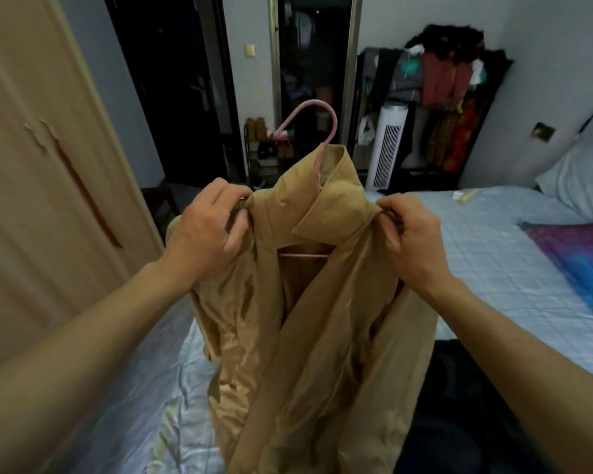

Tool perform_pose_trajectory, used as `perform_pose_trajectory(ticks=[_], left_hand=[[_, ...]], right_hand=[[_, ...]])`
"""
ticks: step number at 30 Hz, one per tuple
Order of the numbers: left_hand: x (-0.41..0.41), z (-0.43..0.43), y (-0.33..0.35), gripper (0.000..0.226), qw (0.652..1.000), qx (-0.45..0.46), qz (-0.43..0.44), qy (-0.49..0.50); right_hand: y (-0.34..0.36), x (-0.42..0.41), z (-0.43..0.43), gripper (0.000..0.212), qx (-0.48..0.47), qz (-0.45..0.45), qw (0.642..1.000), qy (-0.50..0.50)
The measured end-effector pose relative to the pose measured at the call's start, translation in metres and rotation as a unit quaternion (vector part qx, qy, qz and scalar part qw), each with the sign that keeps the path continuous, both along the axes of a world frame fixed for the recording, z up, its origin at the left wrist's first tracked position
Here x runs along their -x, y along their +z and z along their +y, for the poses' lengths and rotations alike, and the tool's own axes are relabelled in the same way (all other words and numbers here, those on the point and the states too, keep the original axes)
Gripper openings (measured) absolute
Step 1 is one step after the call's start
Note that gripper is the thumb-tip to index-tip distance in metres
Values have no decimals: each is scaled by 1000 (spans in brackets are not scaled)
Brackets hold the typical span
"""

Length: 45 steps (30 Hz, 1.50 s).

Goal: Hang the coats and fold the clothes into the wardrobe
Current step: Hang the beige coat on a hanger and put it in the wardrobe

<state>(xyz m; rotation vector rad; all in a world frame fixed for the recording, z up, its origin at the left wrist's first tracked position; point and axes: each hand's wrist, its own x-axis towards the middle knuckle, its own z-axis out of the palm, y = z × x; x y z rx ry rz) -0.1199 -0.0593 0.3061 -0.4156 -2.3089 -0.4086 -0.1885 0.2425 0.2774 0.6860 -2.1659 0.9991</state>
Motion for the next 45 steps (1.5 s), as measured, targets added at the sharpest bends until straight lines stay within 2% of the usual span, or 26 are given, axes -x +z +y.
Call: perform_pose_trajectory(ticks=[6, 15, 25, 30, 35, 40, 45], left_hand=[[-48, -3, 41, 16, 997, 3, 71, -5], [-137, 23, 99, 17, 990, 23, 131, 41], [-262, 71, 122, 16, 981, 77, 137, 115], [-327, 65, 125, 15, 972, 87, 121, 184], [-394, 49, 138, 11, 957, 90, 143, 234], [-459, 22, 146, 10, 932, 82, 142, 323], [-527, -5, 151, 10, 931, 90, 106, 336]], right_hand=[[60, -45, 1, 9, -8, 53, 999, -3], [122, -116, 20, 6, -12, 102, 994, 29], [129, -172, 46, 11, 12, 94, 986, 136], [123, -198, 22, 13, 29, 91, 970, 224], [136, -236, -21, 17, 54, 80, 945, 313], [158, -286, -69, 24, 11, 79, 907, 414], [169, -347, -128, 23, -31, 108, 879, 463]])
